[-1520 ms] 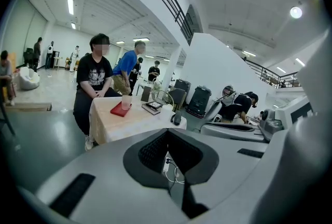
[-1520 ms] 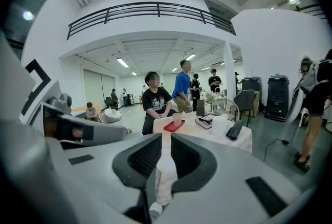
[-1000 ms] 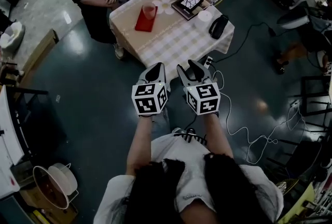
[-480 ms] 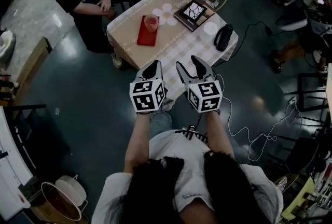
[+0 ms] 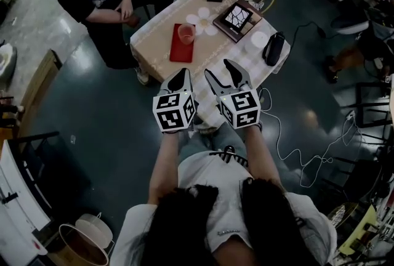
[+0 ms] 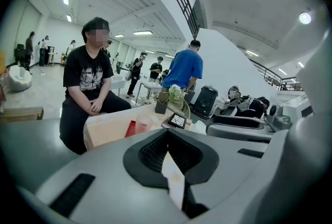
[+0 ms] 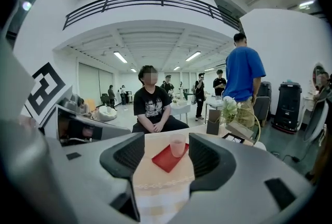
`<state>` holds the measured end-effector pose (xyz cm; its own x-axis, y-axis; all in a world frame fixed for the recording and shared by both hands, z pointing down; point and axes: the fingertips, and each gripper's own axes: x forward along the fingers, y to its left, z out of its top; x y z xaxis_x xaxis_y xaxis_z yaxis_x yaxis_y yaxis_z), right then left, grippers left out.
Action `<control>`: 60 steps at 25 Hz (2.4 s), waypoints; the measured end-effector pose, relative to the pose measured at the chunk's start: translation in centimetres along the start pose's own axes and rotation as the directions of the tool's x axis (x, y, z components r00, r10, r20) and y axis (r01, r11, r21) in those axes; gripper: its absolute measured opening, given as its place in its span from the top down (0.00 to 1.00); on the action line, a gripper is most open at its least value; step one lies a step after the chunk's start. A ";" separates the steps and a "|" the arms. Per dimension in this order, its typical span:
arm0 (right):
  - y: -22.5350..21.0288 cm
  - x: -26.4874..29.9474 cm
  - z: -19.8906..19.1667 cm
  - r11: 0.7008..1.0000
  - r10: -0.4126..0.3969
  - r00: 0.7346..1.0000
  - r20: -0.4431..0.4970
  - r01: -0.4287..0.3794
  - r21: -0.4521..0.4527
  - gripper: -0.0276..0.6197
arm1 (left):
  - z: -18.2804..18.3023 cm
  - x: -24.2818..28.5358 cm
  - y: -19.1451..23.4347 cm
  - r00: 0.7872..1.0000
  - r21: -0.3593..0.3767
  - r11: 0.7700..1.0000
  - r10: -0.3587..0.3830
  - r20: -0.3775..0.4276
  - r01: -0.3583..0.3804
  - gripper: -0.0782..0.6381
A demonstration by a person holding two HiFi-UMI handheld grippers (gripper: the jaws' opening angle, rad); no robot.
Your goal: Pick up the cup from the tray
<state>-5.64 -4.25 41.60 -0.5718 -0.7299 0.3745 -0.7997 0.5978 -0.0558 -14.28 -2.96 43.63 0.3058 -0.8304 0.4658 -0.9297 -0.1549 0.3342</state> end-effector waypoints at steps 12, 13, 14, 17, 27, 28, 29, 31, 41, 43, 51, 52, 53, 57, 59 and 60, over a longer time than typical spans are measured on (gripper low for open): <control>-1.6 9.1 -0.4 0.992 0.121 0.991 -0.061 -0.123 -0.019 0.44 | 1.6 4.5 4.7 0.994 -0.047 0.993 0.109 -0.015 -0.110 0.88; -1.8 10.0 -0.6 0.991 0.132 0.989 -0.072 -0.134 -0.023 0.43 | 1.7 5.2 5.0 0.993 -0.052 0.992 0.115 -0.019 -0.116 0.88; -2.1 10.9 -0.8 0.990 0.138 0.987 -0.081 -0.140 -0.024 0.43 | 1.7 5.8 5.3 0.992 -0.058 0.991 0.122 -0.026 -0.123 0.88; -2.5 13.3 -1.3 0.989 0.147 0.985 -0.093 -0.149 -0.011 0.42 | 1.5 7.1 6.4 0.988 -0.075 0.986 0.147 -0.049 -0.150 0.88; -3.1 20.0 -3.3 0.967 0.233 0.955 -0.183 -0.248 -0.061 0.35 | 2.3 11.1 8.6 0.980 -0.107 0.976 0.180 -0.085 -0.188 0.88; -3.0 20.6 -3.7 0.966 0.238 0.952 -0.192 -0.253 -0.056 0.35 | 2.3 11.4 8.9 0.979 -0.107 0.976 0.182 -0.089 -0.192 0.88; -3.0 21.2 -4.0 0.965 0.242 0.949 -0.200 -0.257 -0.052 0.35 | 2.3 11.8 9.2 0.978 -0.110 0.974 0.186 -0.095 -0.196 0.88; -3.1 22.2 -4.7 0.964 0.245 0.945 -0.217 -0.262 -0.052 0.35 | 2.2 12.4 9.5 0.976 -0.126 0.971 0.191 -0.105 -0.204 0.88; -3.6 26.9 -7.3 0.950 0.262 0.926 -0.273 -0.298 -0.099 0.35 | 0.6 14.8 10.6 0.970 -0.177 0.961 0.185 -0.157 -0.212 0.88; -3.5 27.5 -7.5 0.950 0.263 0.925 -0.275 -0.298 -0.095 0.35 | 0.0 15.1 10.7 0.966 -0.169 0.961 0.188 -0.175 -0.218 0.88; -3.4 28.7 -8.7 0.946 0.258 0.915 -0.309 -0.304 -0.111 0.35 | -0.9 15.2 11.3 0.959 -0.177 0.954 0.210 -0.189 -0.244 0.88; -3.5 28.7 -8.7 0.946 0.255 0.916 -0.310 -0.303 -0.114 0.35 | -0.9 15.2 11.2 0.959 -0.174 0.954 0.211 -0.190 -0.245 0.88; -3.5 28.7 -8.7 0.946 0.250 0.917 -0.310 -0.299 -0.121 0.35 | -0.9 15.3 11.2 0.958 -0.172 0.954 0.212 -0.193 -0.245 0.88; -3.6 28.9 -8.7 0.945 0.239 0.916 -0.322 -0.296 -0.141 0.35 | -1.1 15.8 10.7 0.957 -0.161 0.958 0.205 -0.204 -0.239 0.88; -3.6 29.0 -8.8 0.943 0.242 0.912 -0.332 -0.301 -0.141 0.35 | -1.1 15.9 10.3 0.959 -0.150 0.962 0.198 -0.203 -0.230 0.88; -3.7 28.9 -8.8 0.943 0.242 0.911 -0.335 -0.302 -0.141 0.35 | -1.1 15.9 10.1 0.960 -0.146 0.963 0.194 -0.203 -0.226 0.88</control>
<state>-17.65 -24.63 60.80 -0.6527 -0.4091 0.6377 -0.5552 0.8310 -0.0352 -18.58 -17.14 55.33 0.1544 -0.7185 0.6782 -0.9344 0.1167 0.3364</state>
